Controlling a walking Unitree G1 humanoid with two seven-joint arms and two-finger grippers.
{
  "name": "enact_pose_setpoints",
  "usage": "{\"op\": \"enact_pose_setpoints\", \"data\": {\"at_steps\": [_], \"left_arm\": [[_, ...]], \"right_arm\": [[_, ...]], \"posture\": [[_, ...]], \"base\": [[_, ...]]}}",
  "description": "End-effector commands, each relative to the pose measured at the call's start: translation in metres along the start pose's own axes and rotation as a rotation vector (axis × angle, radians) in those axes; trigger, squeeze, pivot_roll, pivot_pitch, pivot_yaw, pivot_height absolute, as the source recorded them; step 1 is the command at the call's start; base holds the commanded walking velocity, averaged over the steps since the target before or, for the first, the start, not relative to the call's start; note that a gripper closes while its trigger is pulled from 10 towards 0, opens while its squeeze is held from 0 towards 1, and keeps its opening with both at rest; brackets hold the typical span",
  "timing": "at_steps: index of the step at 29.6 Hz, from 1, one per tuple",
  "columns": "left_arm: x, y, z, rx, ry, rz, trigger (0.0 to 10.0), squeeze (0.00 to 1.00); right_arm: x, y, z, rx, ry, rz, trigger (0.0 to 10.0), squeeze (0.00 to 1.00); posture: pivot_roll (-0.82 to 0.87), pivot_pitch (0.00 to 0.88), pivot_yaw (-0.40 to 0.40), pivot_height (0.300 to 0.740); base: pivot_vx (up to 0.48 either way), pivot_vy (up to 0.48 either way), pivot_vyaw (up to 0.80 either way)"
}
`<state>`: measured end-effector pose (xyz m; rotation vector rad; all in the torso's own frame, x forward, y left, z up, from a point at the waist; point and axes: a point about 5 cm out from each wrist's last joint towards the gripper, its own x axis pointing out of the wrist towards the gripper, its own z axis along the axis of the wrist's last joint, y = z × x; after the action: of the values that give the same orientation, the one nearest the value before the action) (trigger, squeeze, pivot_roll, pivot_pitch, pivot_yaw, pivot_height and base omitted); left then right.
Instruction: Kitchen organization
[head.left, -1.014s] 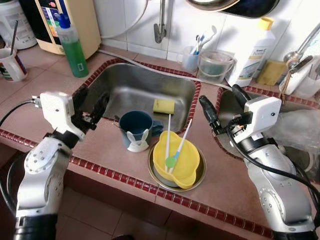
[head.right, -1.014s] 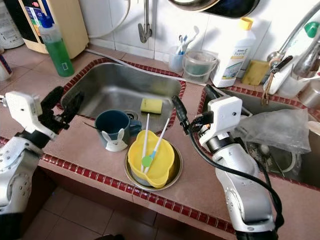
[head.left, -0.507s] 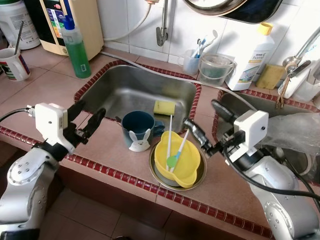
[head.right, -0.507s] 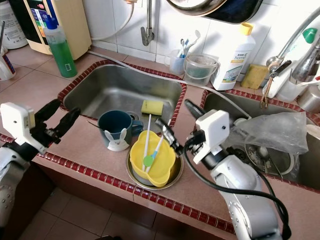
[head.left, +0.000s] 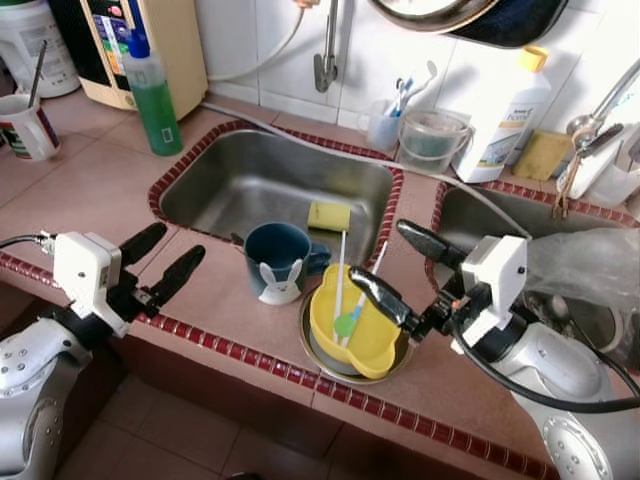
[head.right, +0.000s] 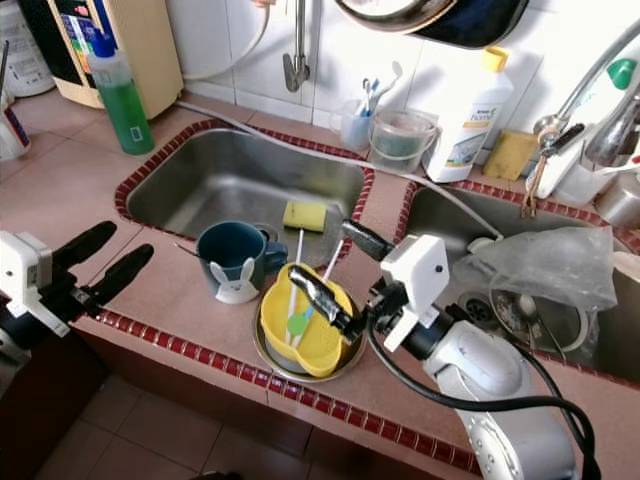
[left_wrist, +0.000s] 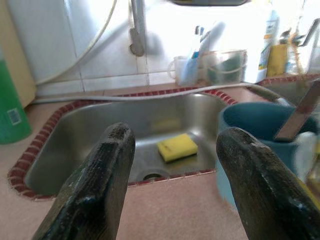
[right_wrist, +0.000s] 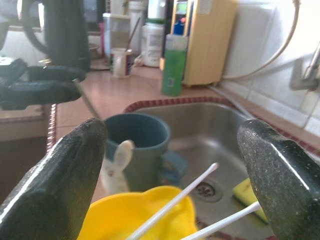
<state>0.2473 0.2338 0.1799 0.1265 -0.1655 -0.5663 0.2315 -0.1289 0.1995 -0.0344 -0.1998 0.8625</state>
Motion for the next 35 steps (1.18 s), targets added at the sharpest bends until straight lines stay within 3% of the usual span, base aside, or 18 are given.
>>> {"op": "enact_pose_setpoints", "data": {"at_steps": [1,6,13,26,35], "left_arm": [[-0.002,-0.007,0.005,0.009,-0.001,-0.066,10.0,0.0],[-0.004,-0.024,0.004,-0.011,0.01,-0.174,10.0,0.0],[0.0,-0.037,0.004,-0.004,0.014,-0.235,10.0,0.0],[0.021,-0.045,-0.001,-0.069,-0.01,-0.218,10.0,0.0],[0.028,-0.047,-0.003,-0.086,-0.017,-0.218,10.0,0.0]], "right_arm": [[0.0,0.007,0.005,0.005,-0.001,0.057,10.0,0.0],[-0.001,0.012,0.006,0.017,0.014,0.107,10.0,0.0],[-0.001,0.014,0.007,0.019,0.025,0.144,10.0,0.0],[-0.003,0.02,0.013,0.041,0.019,0.161,10.0,0.0],[-0.005,0.026,0.015,0.064,0.022,0.184,10.0,0.0]], "posture": [[-0.04,0.096,-0.049,0.74],[-0.04,0.098,-0.053,0.74],[-0.04,0.097,-0.056,0.74],[-0.07,0.102,-0.042,0.74],[-0.08,0.103,-0.034,0.74]], "base": [[0.0,0.0,0.0],[0.0,0.0,0.0],[0.0,0.0,0.0],[0.0,0.0,0.0],[0.0,0.0,0.0]]}}
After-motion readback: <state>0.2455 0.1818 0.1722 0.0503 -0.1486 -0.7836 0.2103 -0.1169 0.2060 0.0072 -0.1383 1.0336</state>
